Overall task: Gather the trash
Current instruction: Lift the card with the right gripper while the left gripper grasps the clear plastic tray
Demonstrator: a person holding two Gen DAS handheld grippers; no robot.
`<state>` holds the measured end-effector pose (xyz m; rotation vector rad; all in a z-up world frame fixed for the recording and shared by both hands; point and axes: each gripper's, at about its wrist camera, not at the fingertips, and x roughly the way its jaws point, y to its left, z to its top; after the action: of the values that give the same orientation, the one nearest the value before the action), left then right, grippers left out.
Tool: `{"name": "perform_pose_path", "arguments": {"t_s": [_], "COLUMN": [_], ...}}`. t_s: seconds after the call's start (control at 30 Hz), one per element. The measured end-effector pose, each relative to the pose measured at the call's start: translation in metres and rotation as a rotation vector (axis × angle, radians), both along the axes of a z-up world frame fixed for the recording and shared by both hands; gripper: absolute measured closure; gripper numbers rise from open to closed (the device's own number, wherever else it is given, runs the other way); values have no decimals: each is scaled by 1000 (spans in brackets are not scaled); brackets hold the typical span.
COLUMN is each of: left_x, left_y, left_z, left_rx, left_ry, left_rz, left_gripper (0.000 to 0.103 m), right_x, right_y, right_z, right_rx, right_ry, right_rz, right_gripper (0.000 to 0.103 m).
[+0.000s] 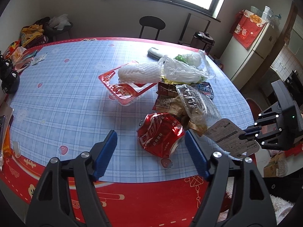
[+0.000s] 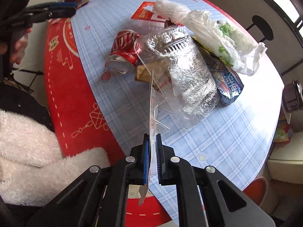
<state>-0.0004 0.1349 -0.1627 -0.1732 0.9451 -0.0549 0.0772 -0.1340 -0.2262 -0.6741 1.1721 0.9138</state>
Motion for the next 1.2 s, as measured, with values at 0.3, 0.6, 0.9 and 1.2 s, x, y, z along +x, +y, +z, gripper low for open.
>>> {"name": "perform_pose_path", "arguments": {"t_s": [0.3, 0.6, 0.9, 1.2], "left_x": [9, 8, 19, 63], "left_y": [-35, -72, -78, -57], "left_z": [2, 1, -15, -40], "left_rx": [7, -33, -270, -379], "left_ry": [12, 49, 96, 162], "left_rz": [-53, 1, 187, 187], "left_gripper": [34, 37, 43, 44], "right_x": [-32, -51, -39, -43], "right_y": [-71, -161, -217, -196], "right_z": [26, 29, 30, 43], "right_rx": [357, 536, 505, 514], "right_ry": [-45, -156, -197, -200], "right_rz": [-294, -636, -732, -810], "right_gripper": [94, 94, 94, 94]}}
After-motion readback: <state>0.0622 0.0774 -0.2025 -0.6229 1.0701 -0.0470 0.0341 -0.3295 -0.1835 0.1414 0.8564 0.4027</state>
